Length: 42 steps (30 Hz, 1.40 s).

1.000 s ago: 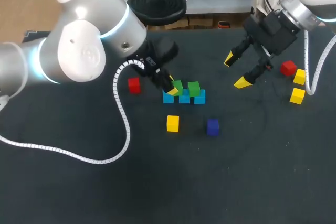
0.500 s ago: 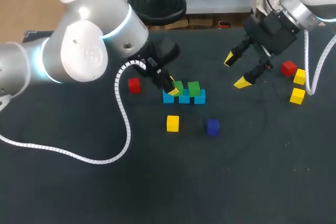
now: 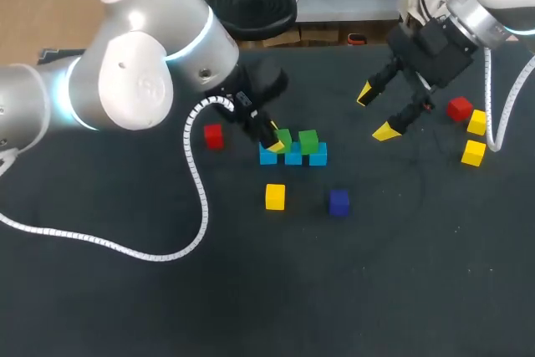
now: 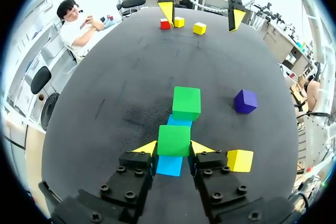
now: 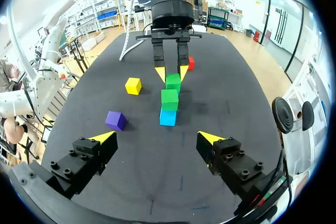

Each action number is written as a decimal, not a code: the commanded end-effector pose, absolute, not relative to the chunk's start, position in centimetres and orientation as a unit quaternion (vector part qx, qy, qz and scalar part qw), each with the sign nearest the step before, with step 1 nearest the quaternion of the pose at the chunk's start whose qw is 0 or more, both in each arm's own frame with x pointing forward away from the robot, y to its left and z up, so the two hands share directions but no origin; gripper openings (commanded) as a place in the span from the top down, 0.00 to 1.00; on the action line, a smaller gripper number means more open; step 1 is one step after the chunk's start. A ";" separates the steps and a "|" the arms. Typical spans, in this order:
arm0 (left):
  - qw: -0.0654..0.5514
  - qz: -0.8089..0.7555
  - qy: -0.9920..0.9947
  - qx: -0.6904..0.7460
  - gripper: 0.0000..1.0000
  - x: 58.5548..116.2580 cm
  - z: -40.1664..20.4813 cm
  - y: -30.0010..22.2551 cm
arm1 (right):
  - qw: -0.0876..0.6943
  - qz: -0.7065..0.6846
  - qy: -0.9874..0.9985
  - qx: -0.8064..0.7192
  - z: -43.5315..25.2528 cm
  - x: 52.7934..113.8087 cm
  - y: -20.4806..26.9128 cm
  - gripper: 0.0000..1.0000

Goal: Place the blue cubes, place green cubes on the blue cubes, place the yellow cubes on the green cubes, then place the red cubes on the yellow cubes, and place purple cube on the red cubes.

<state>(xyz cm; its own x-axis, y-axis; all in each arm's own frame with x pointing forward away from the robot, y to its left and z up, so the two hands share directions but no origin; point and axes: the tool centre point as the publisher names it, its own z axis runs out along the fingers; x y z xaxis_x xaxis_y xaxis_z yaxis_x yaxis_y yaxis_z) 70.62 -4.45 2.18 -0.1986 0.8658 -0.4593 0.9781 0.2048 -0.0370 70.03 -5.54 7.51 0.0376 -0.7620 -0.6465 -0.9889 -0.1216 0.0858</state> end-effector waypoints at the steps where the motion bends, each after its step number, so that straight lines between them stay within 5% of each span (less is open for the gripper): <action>1: 0.168 -0.159 0.758 0.610 0.97 70.7 2.0 -4.6 | 0.200 0.285 0.632 -0.692 7.5 70.0 -5.6 0.00; 3: 0.168 -0.159 0.758 0.610 0.70 70.7 2.0 -4.6 | 0.200 0.285 0.632 -0.692 7.5 70.0 -5.6 0.00; 5: 0.168 -0.158 0.758 0.610 0.53 70.7 2.1 -4.6 | 0.200 0.285 0.632 -0.692 7.5 70.0 -5.6 0.00; 8: 0.171 -0.158 0.759 0.609 0.00 70.7 2.3 -4.5 | 0.200 0.285 0.632 -0.692 7.5 70.0 -5.6 0.00; 42: 0.253 -0.273 0.721 0.585 0.00 68.5 9.4 0.3 | 0.200 0.285 0.632 -0.692 7.5 70.0 -5.6 0.00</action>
<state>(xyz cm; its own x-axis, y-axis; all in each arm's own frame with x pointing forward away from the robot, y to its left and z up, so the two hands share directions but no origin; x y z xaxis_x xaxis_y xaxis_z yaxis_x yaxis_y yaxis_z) 69.12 -0.74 9.15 -0.1920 0.7218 -0.6650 0.9808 0.1653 -0.1038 70.03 -5.54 7.51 0.0376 -0.7620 -0.6465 -0.9889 -0.1216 0.0858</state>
